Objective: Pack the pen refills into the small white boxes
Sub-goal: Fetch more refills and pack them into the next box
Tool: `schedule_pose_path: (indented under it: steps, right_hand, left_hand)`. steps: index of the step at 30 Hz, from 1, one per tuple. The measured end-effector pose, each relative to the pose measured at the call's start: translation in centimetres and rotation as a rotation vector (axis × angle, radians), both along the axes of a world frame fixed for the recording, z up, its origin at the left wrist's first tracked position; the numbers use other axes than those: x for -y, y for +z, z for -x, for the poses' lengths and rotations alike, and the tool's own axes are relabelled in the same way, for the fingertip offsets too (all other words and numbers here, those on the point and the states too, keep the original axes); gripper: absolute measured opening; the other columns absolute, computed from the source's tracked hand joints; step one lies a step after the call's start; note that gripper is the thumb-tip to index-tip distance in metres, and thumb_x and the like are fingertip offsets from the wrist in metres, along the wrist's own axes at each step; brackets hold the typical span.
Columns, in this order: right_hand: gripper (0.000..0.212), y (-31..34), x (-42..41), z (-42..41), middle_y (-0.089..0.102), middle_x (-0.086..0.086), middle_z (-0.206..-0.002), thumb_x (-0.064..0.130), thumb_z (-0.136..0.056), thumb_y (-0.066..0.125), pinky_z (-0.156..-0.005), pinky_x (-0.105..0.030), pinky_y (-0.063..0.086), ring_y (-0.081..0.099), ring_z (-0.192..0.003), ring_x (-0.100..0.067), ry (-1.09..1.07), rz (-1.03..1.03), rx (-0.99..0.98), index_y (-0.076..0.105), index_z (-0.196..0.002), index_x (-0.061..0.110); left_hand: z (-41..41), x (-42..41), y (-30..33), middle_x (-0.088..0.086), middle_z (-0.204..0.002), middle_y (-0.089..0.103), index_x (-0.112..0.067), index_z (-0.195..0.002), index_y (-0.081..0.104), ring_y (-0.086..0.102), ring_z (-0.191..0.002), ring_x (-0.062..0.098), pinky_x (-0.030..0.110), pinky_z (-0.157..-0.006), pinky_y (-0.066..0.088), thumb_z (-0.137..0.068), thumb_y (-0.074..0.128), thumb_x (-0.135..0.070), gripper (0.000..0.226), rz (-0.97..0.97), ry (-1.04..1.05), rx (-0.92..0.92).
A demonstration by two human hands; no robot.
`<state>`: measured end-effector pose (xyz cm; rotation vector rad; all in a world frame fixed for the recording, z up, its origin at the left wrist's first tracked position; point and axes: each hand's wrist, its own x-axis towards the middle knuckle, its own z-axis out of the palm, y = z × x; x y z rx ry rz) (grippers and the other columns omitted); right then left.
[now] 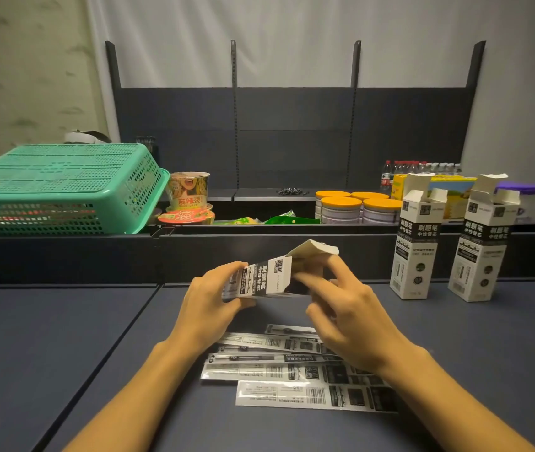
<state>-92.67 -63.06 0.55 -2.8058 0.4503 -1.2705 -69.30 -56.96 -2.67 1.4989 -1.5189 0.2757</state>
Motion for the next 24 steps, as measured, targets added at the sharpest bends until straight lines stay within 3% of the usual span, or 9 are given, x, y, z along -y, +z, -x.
schedule_pose_path:
  steps: [3, 7, 11, 13, 16, 21, 24]
  right_hand:
    - [0.040, 0.2, 0.2, 0.1, 0.047, -0.002, -0.123, 0.020, -0.086, 0.046, -0.055, -0.025, 0.048, 0.050, -0.060, -0.008, 0.034, 0.034, 0.090, 0.063, -0.122, 0.012]
    - [0.014, 0.4, 1.3, 0.5, 0.055, 0.005, -0.093, 0.015, -0.084, 0.054, -0.057, -0.015, 0.039, 0.048, -0.061, -0.008, 0.013, -0.006, 0.205, 0.067, -0.090, 0.012]
    - [0.010, 0.5, 2.6, 1.6, 0.064, 0.010, -0.081, 0.028, -0.083, 0.061, -0.066, -0.023, 0.049, 0.056, -0.069, -0.004, -0.153, -0.337, -0.205, 0.070, -0.085, 0.026]
    - [0.009, 0.9, 2.8, 2.5, 0.067, 0.011, -0.079, 0.036, -0.081, 0.068, -0.063, -0.016, 0.048, 0.058, -0.068, 0.000, -0.139, -0.513, -0.398, 0.072, -0.085, 0.029]
    - [0.024, 1.4, 2.5, 3.0, 0.064, 0.012, -0.075, 0.050, -0.076, 0.075, -0.061, -0.015, 0.045, 0.055, -0.066, -0.001, -0.047, -0.702, -0.521, 0.072, -0.093, 0.032]
    - [0.024, 0.9, 1.8, 1.9, 0.067, -0.006, -0.094, 0.041, -0.081, 0.073, -0.061, -0.019, 0.044, 0.050, -0.068, -0.007, -0.079, -0.602, -0.545, 0.074, -0.100, 0.028]
    - [0.015, 0.9, 1.6, 1.9, 0.069, -0.002, -0.088, 0.030, -0.084, 0.065, -0.063, -0.017, 0.046, 0.054, -0.071, -0.007, -0.129, -0.536, -0.475, 0.076, -0.091, 0.022]
  left_hand:
    - [-0.1, 0.1, 0.0, -0.006, -0.115, 0.066, -0.021, -0.124, 0.059, 0.060, -0.101, 0.010, 0.027, -0.086, 0.051, -0.071, 0.083, -0.019, 0.058, 0.015, 0.021, -0.010]
    - [-0.5, -0.1, 0.1, -0.005, -0.115, 0.066, -0.018, -0.125, 0.059, 0.061, -0.099, 0.008, 0.018, -0.083, 0.049, -0.073, 0.082, -0.020, 0.057, 0.040, 0.069, -0.041]
    - [-0.8, -0.1, 0.1, -0.007, -0.114, 0.067, -0.020, -0.124, 0.059, 0.062, -0.097, 0.007, 0.015, -0.080, 0.050, -0.074, 0.081, -0.021, 0.055, 0.035, 0.095, -0.064]
    - [-0.9, -0.1, 0.1, -0.006, -0.115, 0.067, -0.020, -0.125, 0.059, 0.063, -0.098, 0.008, 0.011, -0.078, 0.048, -0.075, 0.081, -0.020, 0.055, 0.022, 0.099, -0.068]
    - [-0.9, -0.1, 0.1, -0.007, -0.114, 0.067, -0.020, -0.125, 0.059, 0.063, -0.097, 0.007, 0.010, -0.077, 0.048, -0.075, 0.080, -0.023, 0.055, 0.015, 0.098, -0.074]
    - [-0.8, -0.2, 0.1, -0.011, -0.113, 0.066, -0.023, -0.124, 0.059, 0.061, -0.097, 0.004, 0.008, -0.077, 0.046, -0.074, 0.080, -0.028, 0.054, 0.011, 0.083, -0.117]
    - [-1.0, -0.2, 0.1, -0.010, -0.115, 0.066, -0.023, -0.124, 0.059, 0.061, -0.099, 0.006, 0.011, -0.079, 0.047, -0.075, 0.080, -0.029, 0.054, 0.008, 0.081, -0.136]
